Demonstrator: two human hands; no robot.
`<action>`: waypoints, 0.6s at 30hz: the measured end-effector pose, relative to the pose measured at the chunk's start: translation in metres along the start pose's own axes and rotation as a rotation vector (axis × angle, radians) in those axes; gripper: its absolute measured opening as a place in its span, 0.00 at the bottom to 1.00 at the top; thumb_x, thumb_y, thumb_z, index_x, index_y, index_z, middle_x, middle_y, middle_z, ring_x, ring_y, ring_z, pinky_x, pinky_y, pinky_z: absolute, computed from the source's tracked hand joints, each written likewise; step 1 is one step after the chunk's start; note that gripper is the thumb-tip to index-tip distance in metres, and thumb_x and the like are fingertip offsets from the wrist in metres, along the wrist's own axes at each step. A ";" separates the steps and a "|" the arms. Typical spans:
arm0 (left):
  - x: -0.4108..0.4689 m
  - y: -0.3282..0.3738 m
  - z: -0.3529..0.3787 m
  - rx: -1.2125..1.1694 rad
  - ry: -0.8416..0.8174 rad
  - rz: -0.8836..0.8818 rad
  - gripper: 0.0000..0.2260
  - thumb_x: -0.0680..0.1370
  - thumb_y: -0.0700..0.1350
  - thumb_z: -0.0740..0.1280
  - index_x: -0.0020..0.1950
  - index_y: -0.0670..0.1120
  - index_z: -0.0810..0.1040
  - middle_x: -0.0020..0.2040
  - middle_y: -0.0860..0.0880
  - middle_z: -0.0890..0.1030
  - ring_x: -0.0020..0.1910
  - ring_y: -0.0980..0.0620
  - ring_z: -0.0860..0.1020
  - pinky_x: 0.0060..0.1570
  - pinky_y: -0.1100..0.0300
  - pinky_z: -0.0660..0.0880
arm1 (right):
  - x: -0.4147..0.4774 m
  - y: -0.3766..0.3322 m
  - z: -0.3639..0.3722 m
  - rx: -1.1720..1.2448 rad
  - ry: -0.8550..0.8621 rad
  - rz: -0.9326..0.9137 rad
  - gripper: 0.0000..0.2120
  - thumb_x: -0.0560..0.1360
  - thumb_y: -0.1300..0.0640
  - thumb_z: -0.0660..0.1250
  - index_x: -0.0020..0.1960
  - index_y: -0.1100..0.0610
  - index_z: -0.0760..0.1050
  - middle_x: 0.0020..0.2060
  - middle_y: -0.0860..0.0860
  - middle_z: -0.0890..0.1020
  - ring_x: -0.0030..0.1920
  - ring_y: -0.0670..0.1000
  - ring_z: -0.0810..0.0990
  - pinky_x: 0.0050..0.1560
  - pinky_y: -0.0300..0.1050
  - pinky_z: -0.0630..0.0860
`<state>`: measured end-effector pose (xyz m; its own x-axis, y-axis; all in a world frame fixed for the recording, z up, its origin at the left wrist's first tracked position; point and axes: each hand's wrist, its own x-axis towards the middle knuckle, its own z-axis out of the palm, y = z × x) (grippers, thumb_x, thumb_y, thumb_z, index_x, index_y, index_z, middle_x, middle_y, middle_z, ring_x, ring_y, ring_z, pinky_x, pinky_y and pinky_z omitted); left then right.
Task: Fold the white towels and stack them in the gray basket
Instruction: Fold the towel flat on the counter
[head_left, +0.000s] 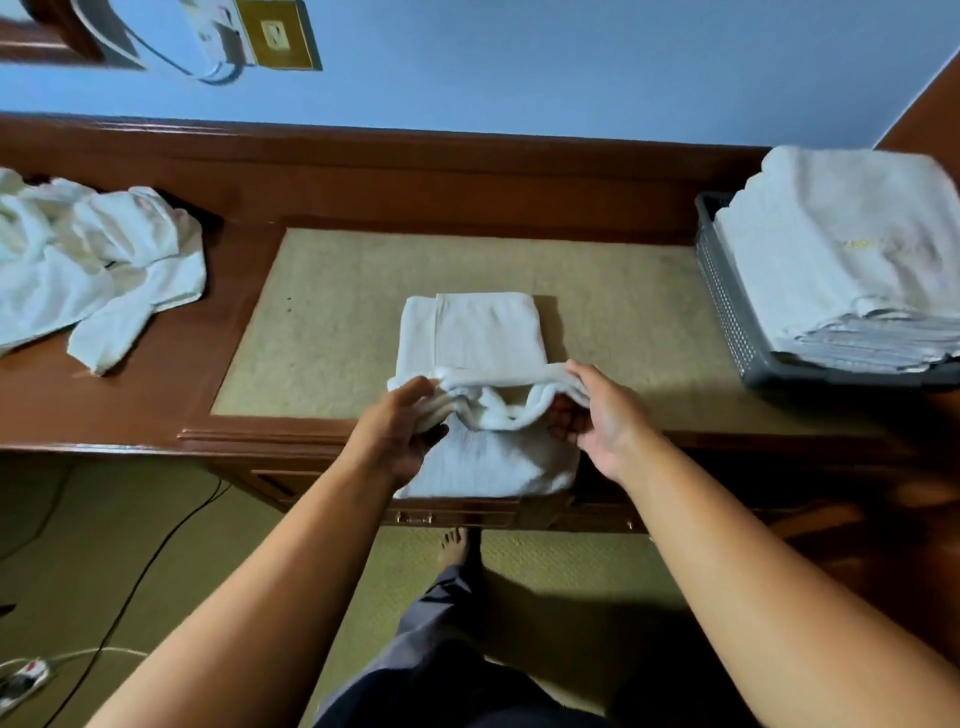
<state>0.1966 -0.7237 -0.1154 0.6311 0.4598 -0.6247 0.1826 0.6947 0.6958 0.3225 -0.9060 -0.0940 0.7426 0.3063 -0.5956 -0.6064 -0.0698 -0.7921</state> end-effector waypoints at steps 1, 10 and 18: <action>0.022 0.013 0.007 0.011 0.015 -0.016 0.07 0.79 0.43 0.66 0.41 0.47 0.78 0.35 0.50 0.85 0.31 0.58 0.82 0.44 0.59 0.73 | 0.020 -0.014 0.009 -0.004 0.015 0.011 0.10 0.77 0.48 0.69 0.53 0.53 0.81 0.52 0.54 0.85 0.54 0.55 0.83 0.49 0.52 0.78; 0.181 0.075 0.033 -0.006 0.142 -0.267 0.07 0.81 0.42 0.63 0.50 0.41 0.80 0.40 0.46 0.84 0.31 0.53 0.82 0.30 0.62 0.78 | 0.172 -0.064 0.079 0.002 0.098 0.257 0.10 0.82 0.50 0.62 0.51 0.55 0.78 0.35 0.52 0.82 0.33 0.50 0.81 0.26 0.39 0.77; 0.270 0.096 0.029 -0.005 0.164 -0.419 0.11 0.80 0.48 0.67 0.52 0.40 0.75 0.43 0.43 0.77 0.41 0.47 0.78 0.49 0.49 0.81 | 0.276 -0.059 0.101 -0.095 0.052 0.398 0.18 0.82 0.37 0.53 0.55 0.50 0.70 0.48 0.53 0.81 0.50 0.53 0.81 0.44 0.49 0.76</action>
<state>0.4060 -0.5490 -0.2075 0.3754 0.2194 -0.9005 0.3928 0.8424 0.3690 0.5346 -0.7211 -0.1977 0.4697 0.1898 -0.8622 -0.8223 -0.2612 -0.5055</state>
